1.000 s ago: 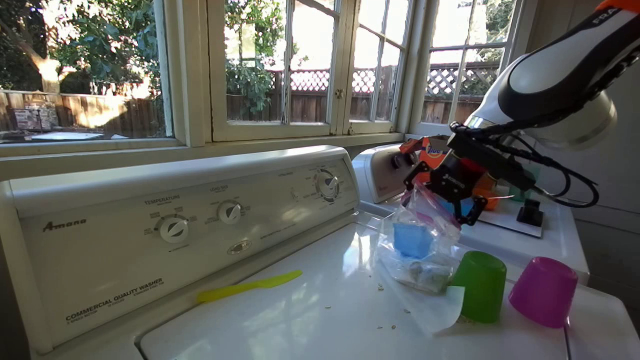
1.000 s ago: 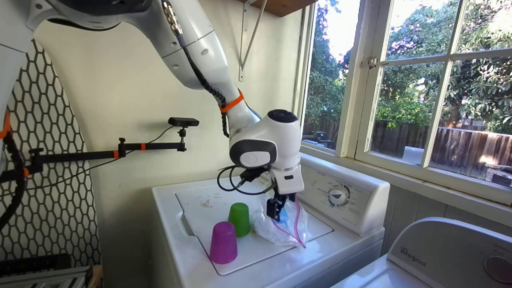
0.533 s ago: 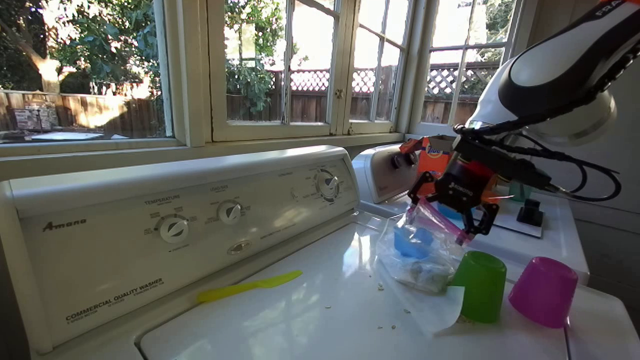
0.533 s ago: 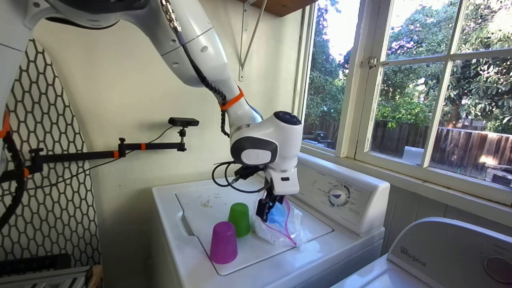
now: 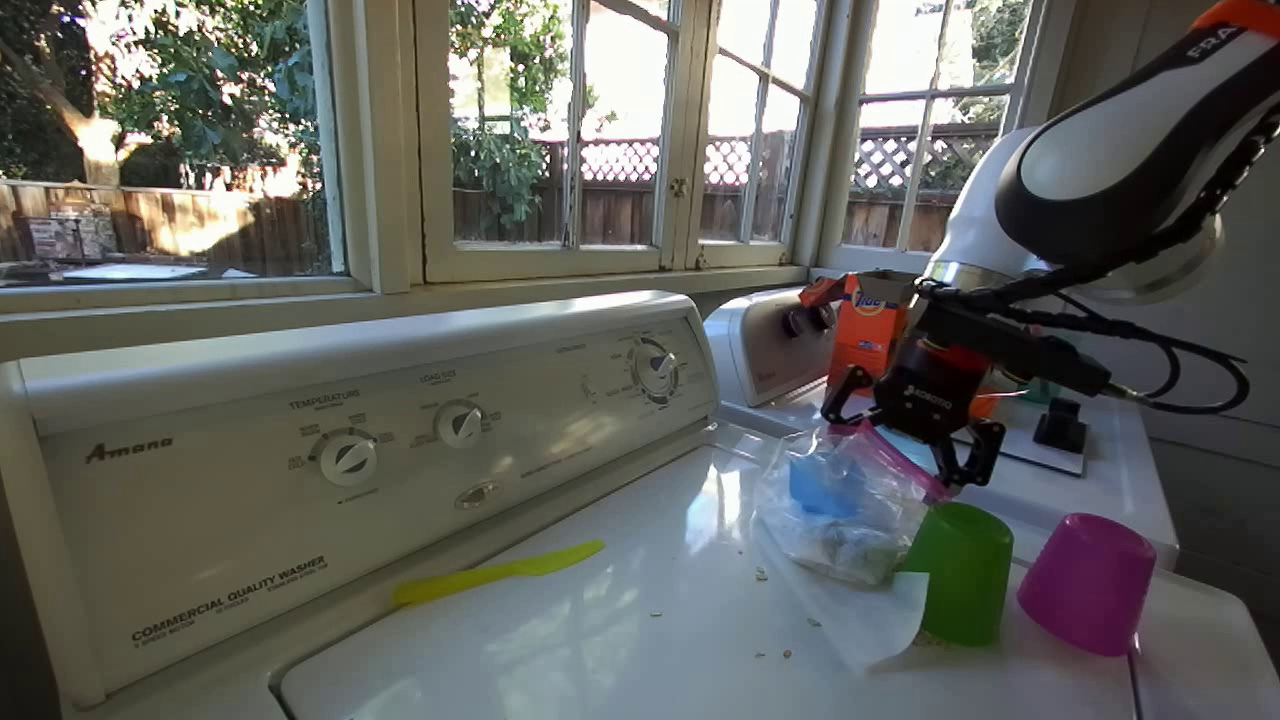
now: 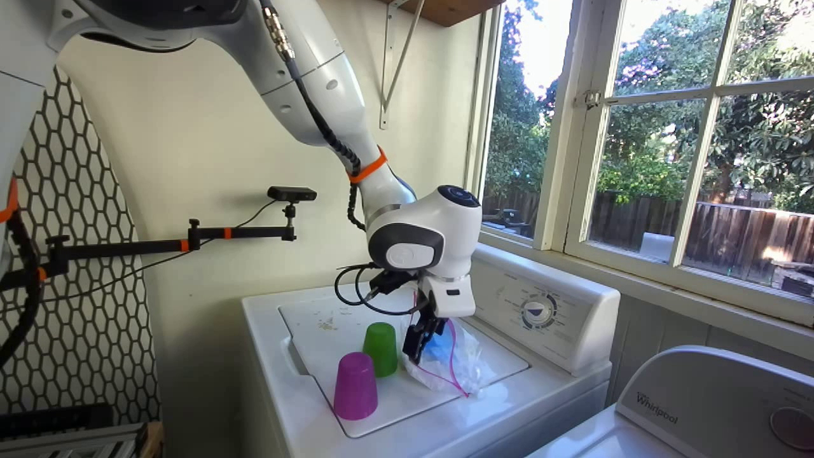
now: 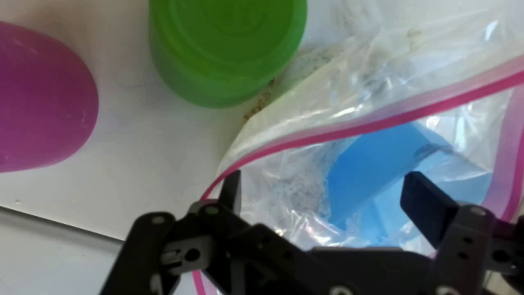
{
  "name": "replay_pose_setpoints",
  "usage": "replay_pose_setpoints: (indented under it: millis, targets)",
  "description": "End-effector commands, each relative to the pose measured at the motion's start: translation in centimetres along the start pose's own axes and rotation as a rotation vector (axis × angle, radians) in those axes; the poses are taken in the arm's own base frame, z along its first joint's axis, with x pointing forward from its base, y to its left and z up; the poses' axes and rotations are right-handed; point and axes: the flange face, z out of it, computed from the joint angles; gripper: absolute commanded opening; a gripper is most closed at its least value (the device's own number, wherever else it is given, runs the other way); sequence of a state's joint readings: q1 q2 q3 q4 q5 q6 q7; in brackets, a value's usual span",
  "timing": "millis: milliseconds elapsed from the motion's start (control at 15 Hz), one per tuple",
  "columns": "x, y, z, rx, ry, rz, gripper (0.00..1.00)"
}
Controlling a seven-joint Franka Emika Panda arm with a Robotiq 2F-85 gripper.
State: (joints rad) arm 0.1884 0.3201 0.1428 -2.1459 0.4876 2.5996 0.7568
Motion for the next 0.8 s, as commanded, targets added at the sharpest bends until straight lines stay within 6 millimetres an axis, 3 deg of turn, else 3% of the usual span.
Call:
replay_pose_setpoints:
  millis: [0, 533, 667, 733]
  targets:
    - [0.7, -0.6, -0.2, 0.037, 0.047, -0.003, 0.97]
    - [2.4, -0.6, 0.4, 0.088, 0.146, 0.025, 0.94]
    - [2.7, -0.5, 0.8, 0.101, 0.159, 0.038, 0.83]
    - [2.8, -0.5, 1.0, 0.104, 0.159, 0.041, 0.71]
